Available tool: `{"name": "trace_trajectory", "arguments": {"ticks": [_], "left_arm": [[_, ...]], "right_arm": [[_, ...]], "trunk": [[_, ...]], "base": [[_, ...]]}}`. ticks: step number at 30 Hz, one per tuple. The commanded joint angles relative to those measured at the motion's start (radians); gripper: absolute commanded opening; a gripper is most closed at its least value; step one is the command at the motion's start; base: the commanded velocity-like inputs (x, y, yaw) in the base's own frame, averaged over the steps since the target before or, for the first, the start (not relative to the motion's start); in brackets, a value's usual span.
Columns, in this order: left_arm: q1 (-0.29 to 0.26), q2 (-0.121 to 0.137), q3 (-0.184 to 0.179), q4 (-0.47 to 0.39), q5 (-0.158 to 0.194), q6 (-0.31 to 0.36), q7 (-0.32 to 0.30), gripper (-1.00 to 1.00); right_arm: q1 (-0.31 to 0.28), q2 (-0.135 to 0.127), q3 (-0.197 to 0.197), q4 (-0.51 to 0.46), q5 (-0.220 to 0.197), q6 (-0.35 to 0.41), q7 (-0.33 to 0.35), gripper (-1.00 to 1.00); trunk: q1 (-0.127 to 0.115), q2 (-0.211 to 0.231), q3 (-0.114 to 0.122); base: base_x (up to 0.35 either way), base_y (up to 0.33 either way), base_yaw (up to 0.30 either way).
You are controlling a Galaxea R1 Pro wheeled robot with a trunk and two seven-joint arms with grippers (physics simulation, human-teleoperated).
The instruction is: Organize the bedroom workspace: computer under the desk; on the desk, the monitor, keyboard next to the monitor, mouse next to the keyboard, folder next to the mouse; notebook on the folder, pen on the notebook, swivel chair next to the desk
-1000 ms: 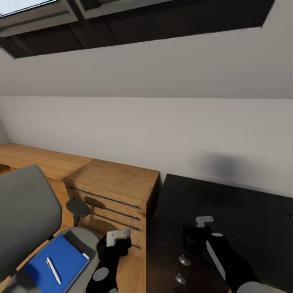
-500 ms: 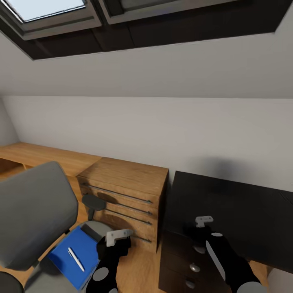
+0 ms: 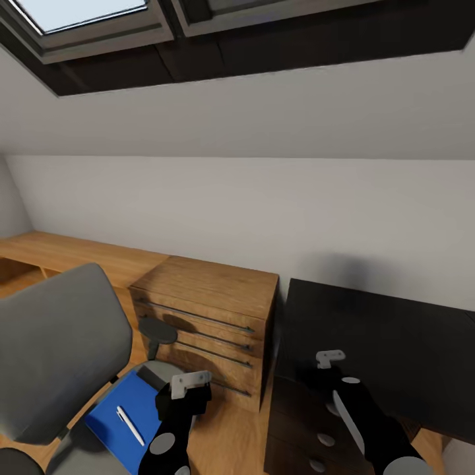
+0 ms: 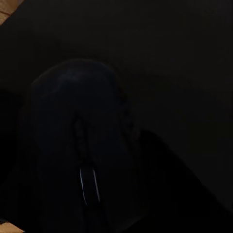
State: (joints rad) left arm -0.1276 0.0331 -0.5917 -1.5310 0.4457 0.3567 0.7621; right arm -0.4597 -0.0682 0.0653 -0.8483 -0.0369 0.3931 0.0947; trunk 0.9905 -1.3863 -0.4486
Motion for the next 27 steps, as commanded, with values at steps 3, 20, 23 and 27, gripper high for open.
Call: {"name": "trace_trajectory", "arguments": {"ticks": [3, 20, 23, 27], "left_arm": [[-0.001, 0.001, -0.003, -0.001, 0.004, 0.004, 0.008, 1.0], [-0.001, 0.001, -0.004, -0.001, 0.004, 0.004, 0.008, 1.0], [-0.001, 0.001, -0.004, -0.001, 0.004, 0.004, 0.008, 1.0], [-0.001, 0.001, -0.004, -0.001, 0.006, 0.004, 0.008, 1.0]], "right_arm": [[-0.001, 0.007, 0.002, -0.002, -0.006, 0.006, -0.002, -1.0], [-0.001, 0.011, 0.002, -0.002, -0.006, 0.006, -0.004, -1.0], [-0.001, 0.011, 0.002, -0.002, -0.006, 0.006, -0.003, -1.0], [-0.001, 0.011, 0.002, -0.002, -0.006, 0.005, -0.003, -1.0]], "trunk": [[0.0, -0.001, -0.001], [0.0, -0.001, -0.001], [0.0, -0.001, -0.001], [0.0, -0.001, -0.001]], "base": [[0.122, 0.124, 0.0], [0.036, 0.028, 0.0], [0.0, 0.0, 0.0], [0.012, 0.007, 0.0]]}}
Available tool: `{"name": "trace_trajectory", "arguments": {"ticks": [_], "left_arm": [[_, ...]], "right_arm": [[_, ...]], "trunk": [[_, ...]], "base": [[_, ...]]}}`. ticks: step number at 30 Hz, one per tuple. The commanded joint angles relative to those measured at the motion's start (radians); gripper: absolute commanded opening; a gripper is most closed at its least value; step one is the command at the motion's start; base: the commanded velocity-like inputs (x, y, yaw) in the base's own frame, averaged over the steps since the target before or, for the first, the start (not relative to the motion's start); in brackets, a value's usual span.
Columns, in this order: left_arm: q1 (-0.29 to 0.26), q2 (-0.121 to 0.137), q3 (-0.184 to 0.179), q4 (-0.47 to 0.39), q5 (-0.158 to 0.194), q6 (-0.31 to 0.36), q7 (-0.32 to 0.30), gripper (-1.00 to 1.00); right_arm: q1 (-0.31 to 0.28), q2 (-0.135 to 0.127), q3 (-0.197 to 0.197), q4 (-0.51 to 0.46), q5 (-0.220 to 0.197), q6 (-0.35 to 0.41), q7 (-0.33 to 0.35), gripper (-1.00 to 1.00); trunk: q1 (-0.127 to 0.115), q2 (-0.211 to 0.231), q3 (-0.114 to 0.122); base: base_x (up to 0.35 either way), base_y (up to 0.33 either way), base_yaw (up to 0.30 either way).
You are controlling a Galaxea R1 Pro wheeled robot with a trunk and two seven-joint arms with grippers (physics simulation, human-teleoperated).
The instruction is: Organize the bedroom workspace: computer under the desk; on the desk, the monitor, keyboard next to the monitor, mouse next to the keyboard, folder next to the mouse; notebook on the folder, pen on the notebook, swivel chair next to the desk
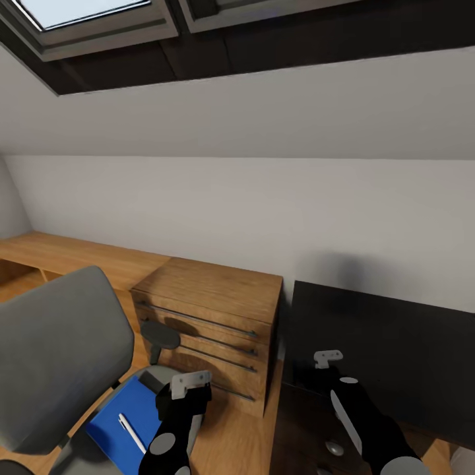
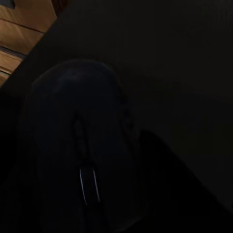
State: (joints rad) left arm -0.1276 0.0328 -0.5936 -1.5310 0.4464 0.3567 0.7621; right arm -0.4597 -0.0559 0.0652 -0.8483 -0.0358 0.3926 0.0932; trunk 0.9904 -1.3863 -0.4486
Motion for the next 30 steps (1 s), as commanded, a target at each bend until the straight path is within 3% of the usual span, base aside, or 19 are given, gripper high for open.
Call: {"name": "trace_trajectory", "arguments": {"ticks": [1, 18, 23, 30], "left_arm": [[-0.001, 0.001, -0.003, -0.001, 0.005, 0.004, 0.008, 1.0], [-0.001, 0.001, -0.005, -0.001, 0.004, 0.004, 0.008, 1.0], [-0.001, 0.001, -0.005, -0.001, 0.004, 0.004, 0.008, 1.0], [-0.001, 0.001, -0.005, -0.001, 0.005, 0.004, 0.008, 1.0]], "right_arm": [[0.0, -0.001, 0.002, -0.002, -0.007, 0.006, -0.001, -1.0], [0.0, -0.001, 0.002, -0.002, -0.007, 0.006, -0.001, -1.0], [0.0, -0.001, 0.002, -0.002, -0.007, 0.006, -0.001, -1.0], [0.0, -0.001, 0.002, -0.002, -0.007, 0.006, 0.0, -1.0]], "trunk": [[0.0, -0.001, -0.001], [0.0, -0.001, -0.001], [-0.019, 0.034, 0.015], [-0.019, 0.034, 0.015]], "base": [[0.061, 0.035, 0.0], [0.011, 0.005, 0.0], [0.0, 0.0, 0.0], [0.0, 0.0, 0.0]]}}
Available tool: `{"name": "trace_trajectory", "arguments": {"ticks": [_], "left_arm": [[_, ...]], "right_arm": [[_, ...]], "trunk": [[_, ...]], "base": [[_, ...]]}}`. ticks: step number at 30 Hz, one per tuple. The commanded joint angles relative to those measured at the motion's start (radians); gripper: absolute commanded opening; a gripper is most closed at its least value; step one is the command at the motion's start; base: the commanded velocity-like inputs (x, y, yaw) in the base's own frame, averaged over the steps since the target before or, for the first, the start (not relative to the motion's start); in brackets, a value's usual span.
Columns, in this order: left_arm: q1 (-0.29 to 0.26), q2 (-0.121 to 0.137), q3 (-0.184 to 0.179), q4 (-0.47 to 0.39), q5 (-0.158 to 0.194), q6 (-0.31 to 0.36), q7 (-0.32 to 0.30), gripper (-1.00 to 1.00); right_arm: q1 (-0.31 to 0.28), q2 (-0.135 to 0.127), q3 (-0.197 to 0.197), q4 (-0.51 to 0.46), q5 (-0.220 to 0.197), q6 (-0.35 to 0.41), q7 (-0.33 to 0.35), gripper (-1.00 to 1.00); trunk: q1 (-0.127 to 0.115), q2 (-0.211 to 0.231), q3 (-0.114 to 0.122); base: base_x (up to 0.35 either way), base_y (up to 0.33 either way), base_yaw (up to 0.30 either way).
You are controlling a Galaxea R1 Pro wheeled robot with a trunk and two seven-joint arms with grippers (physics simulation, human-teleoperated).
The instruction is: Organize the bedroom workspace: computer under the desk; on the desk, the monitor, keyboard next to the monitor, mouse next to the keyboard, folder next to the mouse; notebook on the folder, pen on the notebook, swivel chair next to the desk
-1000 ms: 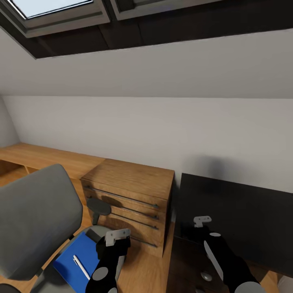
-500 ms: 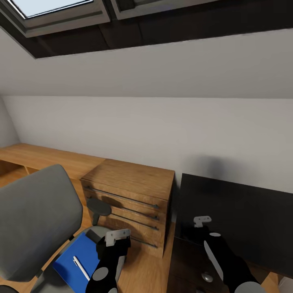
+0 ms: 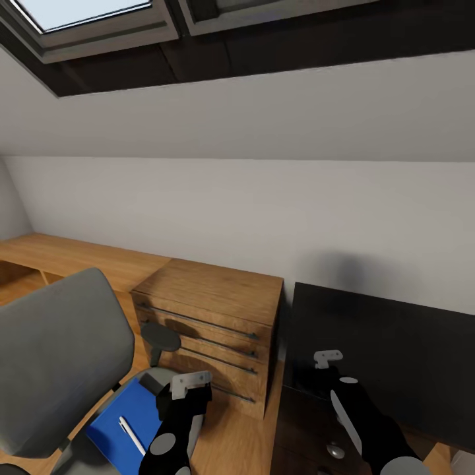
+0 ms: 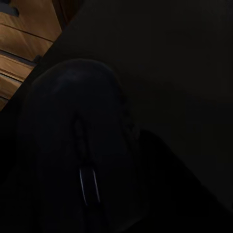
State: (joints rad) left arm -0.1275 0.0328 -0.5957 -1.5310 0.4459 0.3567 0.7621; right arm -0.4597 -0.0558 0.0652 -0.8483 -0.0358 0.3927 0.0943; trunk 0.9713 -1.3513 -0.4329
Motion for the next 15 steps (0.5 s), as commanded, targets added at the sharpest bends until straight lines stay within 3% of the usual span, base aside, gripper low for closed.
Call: {"name": "trace_trajectory", "arguments": {"ticks": [1, 10, 11, 15], "left_arm": [[-0.001, 0.001, -0.003, -0.001, 0.005, 0.004, 0.008, 1.0], [-0.001, 0.001, -0.004, -0.001, 0.005, 0.004, 0.008, 1.0], [-0.001, 0.001, -0.003, -0.001, 0.005, 0.004, 0.008, 1.0], [-0.001, 0.001, -0.004, -0.001, 0.005, 0.004, 0.008, 1.0]], "right_arm": [[0.0, -0.001, 0.002, -0.002, -0.007, 0.006, -0.002, -1.0], [0.0, -0.001, 0.002, -0.002, -0.007, 0.006, -0.003, -1.0], [0.0, -0.001, 0.002, -0.002, -0.007, 0.005, -0.003, 1.0], [0.0, -0.001, 0.002, -0.002, -0.006, 0.005, -0.004, 1.0]], "trunk": [[0.0, -0.001, -0.001], [0.0, -0.001, -0.001], [0.0, -0.001, -0.001], [0.0, -0.001, -0.001]], "base": [[0.0, 0.0, 0.0], [0.0, 0.0, 0.0], [0.0, 0.0, 0.0], [0.0, 0.0, 0.0]]}}
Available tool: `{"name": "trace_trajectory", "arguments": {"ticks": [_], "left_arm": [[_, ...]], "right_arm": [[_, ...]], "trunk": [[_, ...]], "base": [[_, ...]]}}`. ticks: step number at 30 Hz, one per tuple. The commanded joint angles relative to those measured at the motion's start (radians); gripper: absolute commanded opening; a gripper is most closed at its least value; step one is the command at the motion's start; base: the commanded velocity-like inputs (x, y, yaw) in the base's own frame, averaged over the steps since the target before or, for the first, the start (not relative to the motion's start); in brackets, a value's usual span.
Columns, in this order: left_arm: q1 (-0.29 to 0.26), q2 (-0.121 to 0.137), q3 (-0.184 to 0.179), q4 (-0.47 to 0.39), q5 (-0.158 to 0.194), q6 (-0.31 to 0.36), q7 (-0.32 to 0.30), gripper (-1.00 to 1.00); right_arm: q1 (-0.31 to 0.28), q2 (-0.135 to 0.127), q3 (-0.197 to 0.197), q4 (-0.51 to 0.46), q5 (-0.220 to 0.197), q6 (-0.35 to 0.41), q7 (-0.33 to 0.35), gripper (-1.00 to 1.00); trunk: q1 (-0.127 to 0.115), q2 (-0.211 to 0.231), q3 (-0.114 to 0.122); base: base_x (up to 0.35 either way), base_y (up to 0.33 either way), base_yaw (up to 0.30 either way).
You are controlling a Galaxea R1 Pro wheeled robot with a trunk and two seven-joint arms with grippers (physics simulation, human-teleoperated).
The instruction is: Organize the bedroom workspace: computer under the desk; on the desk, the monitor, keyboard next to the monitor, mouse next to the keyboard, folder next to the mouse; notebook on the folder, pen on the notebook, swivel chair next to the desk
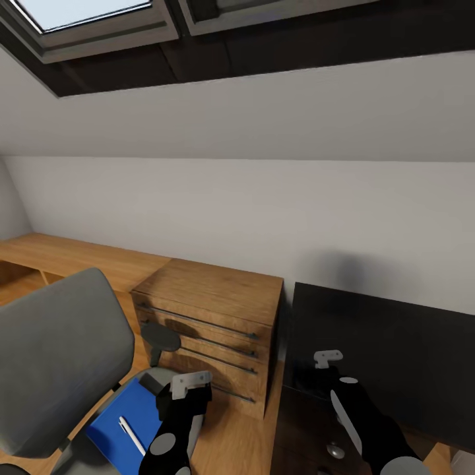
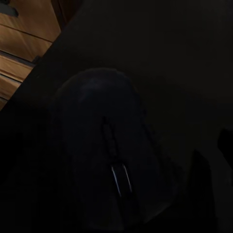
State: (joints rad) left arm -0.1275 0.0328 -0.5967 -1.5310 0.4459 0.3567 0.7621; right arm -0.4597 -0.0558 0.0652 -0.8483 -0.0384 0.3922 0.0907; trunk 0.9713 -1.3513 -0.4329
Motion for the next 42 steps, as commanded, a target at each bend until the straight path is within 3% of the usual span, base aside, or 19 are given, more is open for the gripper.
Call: {"name": "trace_trajectory", "arguments": {"ticks": [1, 14, 42], "left_arm": [[-0.001, 0.001, -0.002, -0.001, 0.005, 0.004, 0.008, 1.0], [-0.001, 0.001, -0.002, -0.001, 0.005, 0.004, 0.008, 1.0], [-0.001, 0.001, -0.002, -0.001, 0.005, 0.004, 0.008, 1.0]], "right_arm": [[0.0, -0.001, 0.002, -0.002, -0.004, 0.006, 0.0, 1.0], [0.0, -0.001, 0.002, -0.002, -0.005, 0.006, 0.001, 1.0], [0.001, -0.002, -0.006, -0.091, -0.008, 0.011, 0.0, 1.0]], "trunk": [[0.0, -0.001, -0.001], [0.0, -0.001, -0.001], [-0.107, 0.195, 0.087]], "base": [[0.0, 0.0, 0.0], [0.0, 0.0, 0.0], [0.0, 0.0, 0.0]]}}
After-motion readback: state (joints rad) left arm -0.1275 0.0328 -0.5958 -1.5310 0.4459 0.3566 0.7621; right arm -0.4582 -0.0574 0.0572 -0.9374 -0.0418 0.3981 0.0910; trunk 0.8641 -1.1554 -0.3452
